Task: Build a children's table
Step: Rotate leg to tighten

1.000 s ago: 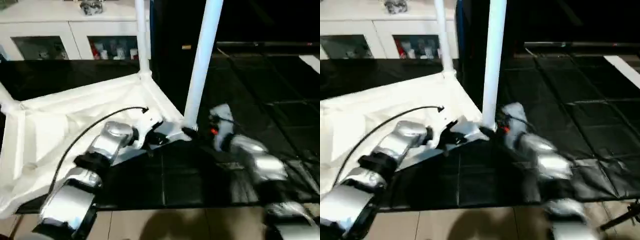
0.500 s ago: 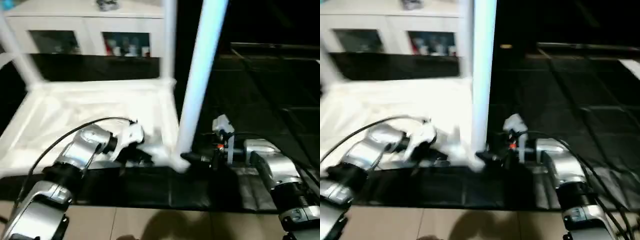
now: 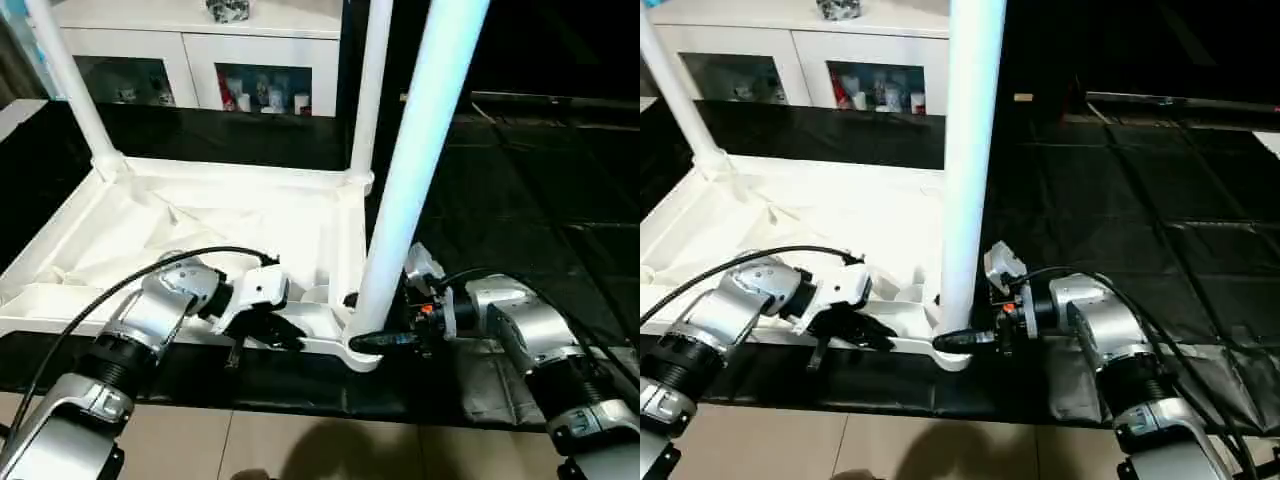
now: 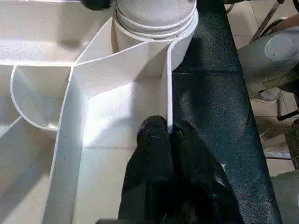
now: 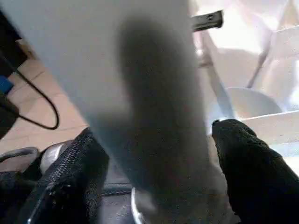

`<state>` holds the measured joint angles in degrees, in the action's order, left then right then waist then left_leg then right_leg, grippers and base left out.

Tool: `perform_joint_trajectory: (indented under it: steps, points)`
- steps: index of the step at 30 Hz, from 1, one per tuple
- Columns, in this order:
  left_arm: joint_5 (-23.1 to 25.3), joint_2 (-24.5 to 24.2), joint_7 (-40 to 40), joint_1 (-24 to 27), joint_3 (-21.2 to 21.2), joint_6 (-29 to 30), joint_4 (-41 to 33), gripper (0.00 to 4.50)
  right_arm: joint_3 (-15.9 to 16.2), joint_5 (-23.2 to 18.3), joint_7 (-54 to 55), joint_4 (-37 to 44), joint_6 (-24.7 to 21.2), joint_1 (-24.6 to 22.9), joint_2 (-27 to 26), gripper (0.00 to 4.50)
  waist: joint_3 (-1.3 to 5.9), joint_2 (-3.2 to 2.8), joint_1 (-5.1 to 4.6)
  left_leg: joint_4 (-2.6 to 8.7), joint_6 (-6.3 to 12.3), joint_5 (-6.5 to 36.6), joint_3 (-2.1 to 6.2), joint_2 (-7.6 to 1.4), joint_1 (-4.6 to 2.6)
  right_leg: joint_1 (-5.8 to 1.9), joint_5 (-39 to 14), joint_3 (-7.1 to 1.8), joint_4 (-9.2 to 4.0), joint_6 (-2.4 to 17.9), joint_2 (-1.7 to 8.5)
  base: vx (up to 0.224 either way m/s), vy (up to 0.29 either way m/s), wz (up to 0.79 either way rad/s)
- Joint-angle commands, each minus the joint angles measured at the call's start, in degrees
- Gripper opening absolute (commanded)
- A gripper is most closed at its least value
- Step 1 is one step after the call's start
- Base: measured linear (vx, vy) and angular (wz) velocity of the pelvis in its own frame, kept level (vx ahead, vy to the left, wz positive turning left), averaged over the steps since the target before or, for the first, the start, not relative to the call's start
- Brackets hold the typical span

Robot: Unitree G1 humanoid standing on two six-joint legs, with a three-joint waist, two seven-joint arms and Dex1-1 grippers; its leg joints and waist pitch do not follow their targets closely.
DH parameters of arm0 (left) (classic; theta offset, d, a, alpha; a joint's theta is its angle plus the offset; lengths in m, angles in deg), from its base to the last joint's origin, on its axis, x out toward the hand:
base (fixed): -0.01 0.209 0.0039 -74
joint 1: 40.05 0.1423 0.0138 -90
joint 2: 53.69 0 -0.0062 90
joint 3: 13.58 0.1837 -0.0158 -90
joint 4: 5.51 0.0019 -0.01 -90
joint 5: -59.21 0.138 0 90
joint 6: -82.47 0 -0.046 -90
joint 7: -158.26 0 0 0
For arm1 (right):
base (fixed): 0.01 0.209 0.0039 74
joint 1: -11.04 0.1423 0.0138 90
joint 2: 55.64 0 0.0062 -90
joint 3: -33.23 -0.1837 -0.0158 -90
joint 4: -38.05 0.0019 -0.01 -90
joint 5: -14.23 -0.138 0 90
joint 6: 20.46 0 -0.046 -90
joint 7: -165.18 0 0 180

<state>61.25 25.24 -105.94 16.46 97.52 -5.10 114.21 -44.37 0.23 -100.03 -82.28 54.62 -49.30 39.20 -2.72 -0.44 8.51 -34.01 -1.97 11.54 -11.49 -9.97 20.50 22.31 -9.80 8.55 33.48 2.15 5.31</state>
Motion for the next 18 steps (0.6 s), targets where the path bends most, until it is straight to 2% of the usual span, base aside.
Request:
perform_joint_trajectory:
  steps: [1,2,3,7,8,12,15,18]
  points:
    - [0.8,0.2,-0.7,1.3,2.2,0.0,-0.5,0.0,0.7,-0.5,-1.4,-0.2,-0.4,1.5,0.1,3.25,3.76,0.55,-0.18,4.09,2.11,7.8,2.04,-4.93,-0.72,-2.69,-15.1,-4.78,-3.36,9.4,5.89,0.0,0.0,0.0]
    - [0.9,0.2,-0.5,1.3,2.1,0.1,-0.6,0.0,0.8,-0.6,-1.8,-0.2,-0.6,1.5,0.2,3.22,3.78,0.7,-0.21,4.06,2.13,7.7,2.02,-4.9,-0.7,-2.7,-15.0,-4.78,-3.33,9.4,5.84,0.0,0.0,0.0]
    - [0.9,0.2,-0.1,1.4,2.1,0.2,-0.7,0.0,1.0,-0.6,-2.0,-0.4,-0.6,1.6,0.2,3.22,3.81,0.54,-0.17,4.06,2.11,7.5,2.05,-4.95,-0.75,-2.66,-14.8,-4.77,-3.25,9.4,5.83,0.0,0.0,0.0]
    - [1.2,0.4,1.0,1.2,1.9,-0.2,-0.1,0.0,1.0,-0.5,-2.1,-0.7,-0.5,1.6,0.2,2.83,3.81,0.56,-0.14,4.03,2.12,7.6,2.02,-4.94,-0.77,-2.64,-14.2,-4.8,-3.22,9.7,5.83,0.0,0.0,0.0]
    - [1.2,0.6,1.6,1.0,1.7,-0.1,0.2,0.0,1.0,-0.5,-2.1,-0.7,-0.4,1.5,0.0,2.78,3.82,0.3,-0.06,4.03,1.9,7.8,2.04,-4.97,-0.88,-2.56,-14.3,-4.8,-3.21,9.7,5.82,0.0,0.0,0.0]
    - [1.1,1.4,3.1,0.5,1.1,0.6,1.0,0.0,1.2,-0.4,-2.1,-0.2,-0.5,0.9,-0.3,2.47,3.82,0.35,-0.03,4.06,1.52,8.4,2.04,-4.94,-0.91,-2.69,-14.3,-4.81,-3.25,9.8,5.84,0.0,0.0,0.0]
    - [0.6,2.8,5.2,-0.2,0.2,1.8,1.9,0.0,0.9,-1.0,-0.8,1.1,-1.2,-0.3,-0.9,2.37,3.59,0.28,-0.02,4.18,1.08,10.0,2.05,-4.94,-1.05,-2.63,-16.6,-4.83,-3.72,9.2,5.87,0.0,0.0,0.0]
    - [-0.1,4.6,7.5,-1.0,-0.8,3.5,2.6,0.0,-0.3,-1.4,2.8,2.1,-1.7,-1.6,-2.3,2.32,3.36,0.09,0.07,4.4,0.11,12.6,2.16,-5.0,-1.52,-2.43,-20.4,-4.88,-4.29,8.6,5.91,0.0,0.0,0.0]
